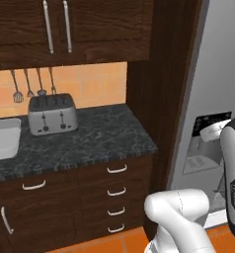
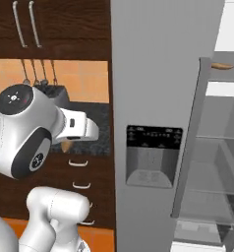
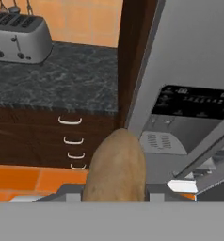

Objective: Place one sweet potato and one chicken drumstick in each tupperware on the nearby counter, to pack two identical lunches.

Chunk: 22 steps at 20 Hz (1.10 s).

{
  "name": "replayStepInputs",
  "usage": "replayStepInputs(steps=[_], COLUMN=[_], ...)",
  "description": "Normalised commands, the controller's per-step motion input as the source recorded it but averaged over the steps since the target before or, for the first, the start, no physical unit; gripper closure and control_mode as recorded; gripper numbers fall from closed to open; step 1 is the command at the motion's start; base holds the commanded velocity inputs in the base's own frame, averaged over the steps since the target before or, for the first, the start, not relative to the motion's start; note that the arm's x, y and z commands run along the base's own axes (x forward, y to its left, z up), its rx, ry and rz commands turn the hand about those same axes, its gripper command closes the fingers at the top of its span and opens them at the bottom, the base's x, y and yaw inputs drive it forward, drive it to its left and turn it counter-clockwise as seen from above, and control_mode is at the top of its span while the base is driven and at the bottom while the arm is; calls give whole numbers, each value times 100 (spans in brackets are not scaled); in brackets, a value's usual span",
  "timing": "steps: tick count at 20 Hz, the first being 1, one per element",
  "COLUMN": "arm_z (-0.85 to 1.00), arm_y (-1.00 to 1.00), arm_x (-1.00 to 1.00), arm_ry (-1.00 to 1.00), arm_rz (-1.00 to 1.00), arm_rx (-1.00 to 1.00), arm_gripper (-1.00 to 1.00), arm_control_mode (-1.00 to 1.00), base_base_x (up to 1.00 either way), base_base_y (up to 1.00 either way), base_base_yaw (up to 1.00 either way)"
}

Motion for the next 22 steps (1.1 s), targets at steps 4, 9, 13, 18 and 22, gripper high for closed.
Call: replayStepInputs(steps=[4,9,13,18,22], arm_z=[0,0,0,0,0], arm_y=[0,0,0,0,0], arm_x=[0,0,0,0,0], arm_ry=[0,0,0,0,0], arm_rz=[0,0,0,0,0], arm_rx=[0,0,0,0,0], arm_gripper=[100,100,100,100,100], arm_control_mode=[100,100,100,100,100], base_base_x=[-9,0,49,43,14], base_base_y=[100,100,100,100,100], base_base_yaw=[0,-2,-1,0,-1])
